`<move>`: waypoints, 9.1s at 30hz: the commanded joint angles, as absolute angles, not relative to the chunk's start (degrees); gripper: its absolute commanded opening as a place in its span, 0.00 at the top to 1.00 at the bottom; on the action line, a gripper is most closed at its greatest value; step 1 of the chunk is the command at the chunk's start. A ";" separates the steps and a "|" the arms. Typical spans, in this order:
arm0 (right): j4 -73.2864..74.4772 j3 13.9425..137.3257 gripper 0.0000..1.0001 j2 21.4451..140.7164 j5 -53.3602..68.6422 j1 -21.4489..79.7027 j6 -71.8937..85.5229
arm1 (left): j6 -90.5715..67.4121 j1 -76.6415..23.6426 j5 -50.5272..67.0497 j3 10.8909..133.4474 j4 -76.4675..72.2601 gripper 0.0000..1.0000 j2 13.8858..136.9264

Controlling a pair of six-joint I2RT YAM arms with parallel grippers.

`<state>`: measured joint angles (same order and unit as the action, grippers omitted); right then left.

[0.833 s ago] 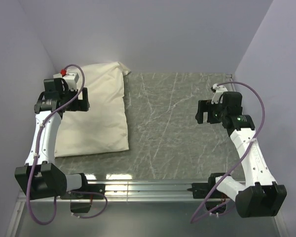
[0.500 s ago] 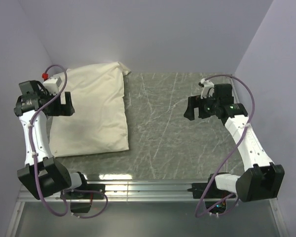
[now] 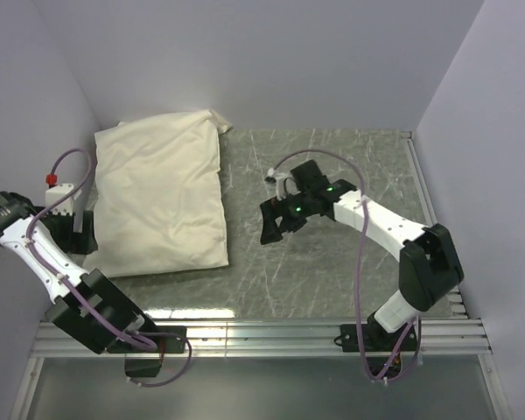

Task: Put the pillow into the pillowcase

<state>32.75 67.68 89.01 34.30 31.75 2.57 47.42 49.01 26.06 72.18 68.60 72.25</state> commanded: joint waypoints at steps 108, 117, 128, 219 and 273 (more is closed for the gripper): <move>8.88 107.15 1.00 58.46 25.10 -14.24 21.90 | -17.24 -2.95 44.39 114.59 2.78 0.99 77.60; 3.44 99.08 1.00 58.18 8.00 -14.33 12.31 | -7.91 -25.83 38.42 104.54 9.14 0.99 82.27; -5.62 92.46 1.00 79.79 6.33 -3.97 5.20 | -19.15 -24.36 28.49 72.70 9.56 1.00 74.62; 54.05 89.21 0.20 102.48 20.04 7.91 -8.70 | -18.37 2.99 -3.60 108.96 37.70 0.01 120.65; 55.28 90.00 0.23 102.22 20.56 8.17 -9.58 | 60.53 -0.18 12.40 99.07 54.32 1.00 114.30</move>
<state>56.38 90.76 104.57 17.15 6.98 -11.42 38.74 -0.58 9.91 103.77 44.62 123.72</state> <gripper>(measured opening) 0.769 0.044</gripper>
